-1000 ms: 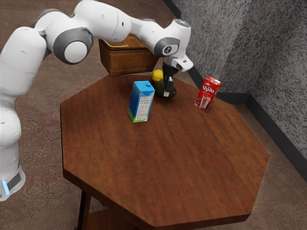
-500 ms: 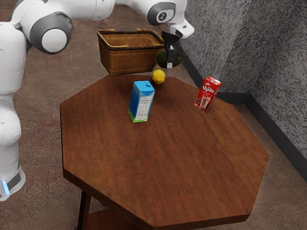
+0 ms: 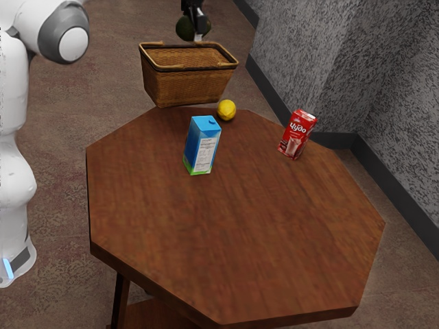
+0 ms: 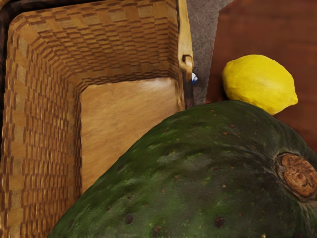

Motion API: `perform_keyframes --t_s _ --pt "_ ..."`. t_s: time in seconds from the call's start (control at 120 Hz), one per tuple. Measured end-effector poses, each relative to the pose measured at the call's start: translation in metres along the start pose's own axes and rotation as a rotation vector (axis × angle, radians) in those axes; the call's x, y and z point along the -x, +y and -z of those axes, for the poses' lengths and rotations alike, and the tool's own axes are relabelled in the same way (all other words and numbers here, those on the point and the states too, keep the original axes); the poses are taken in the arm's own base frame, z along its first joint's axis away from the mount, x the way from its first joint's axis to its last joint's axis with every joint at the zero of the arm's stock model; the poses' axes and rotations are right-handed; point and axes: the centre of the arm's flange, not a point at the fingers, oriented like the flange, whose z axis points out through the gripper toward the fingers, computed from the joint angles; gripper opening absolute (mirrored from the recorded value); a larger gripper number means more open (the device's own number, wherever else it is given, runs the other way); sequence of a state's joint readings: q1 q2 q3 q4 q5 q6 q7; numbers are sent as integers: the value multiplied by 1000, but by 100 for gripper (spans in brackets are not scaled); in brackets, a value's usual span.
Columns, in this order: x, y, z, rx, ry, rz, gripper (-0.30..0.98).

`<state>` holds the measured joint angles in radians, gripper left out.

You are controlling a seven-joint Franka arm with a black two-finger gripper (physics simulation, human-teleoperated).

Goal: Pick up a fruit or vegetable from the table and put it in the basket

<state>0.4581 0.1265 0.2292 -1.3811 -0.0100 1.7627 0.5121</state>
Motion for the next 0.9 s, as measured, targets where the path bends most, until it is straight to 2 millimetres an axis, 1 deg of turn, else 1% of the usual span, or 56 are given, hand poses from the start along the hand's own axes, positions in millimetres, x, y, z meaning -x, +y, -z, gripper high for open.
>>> perform_keyframes --t_s 0.05,0.142,0.283,0.308,0.383,0.5,0.575,0.625,0.767,0.9 --pt "7 -16 -8 3 -16 28 32" --pt "20 -41 -22 8 -42 74 13" --pt "28 -60 -33 -4 -63 105 -3" --pt "29 -62 -34 -7 -65 109 -2" --pt "30 -66 -34 -16 -65 115 4" --pt "30 -68 -37 -11 -65 121 27" --pt "27 -65 -39 0 -57 115 43" --pt "24 -61 -40 9 -52 108 50" --pt "17 -53 -42 33 -36 94 60" --pt "16 -53 -44 39 -31 89 65"
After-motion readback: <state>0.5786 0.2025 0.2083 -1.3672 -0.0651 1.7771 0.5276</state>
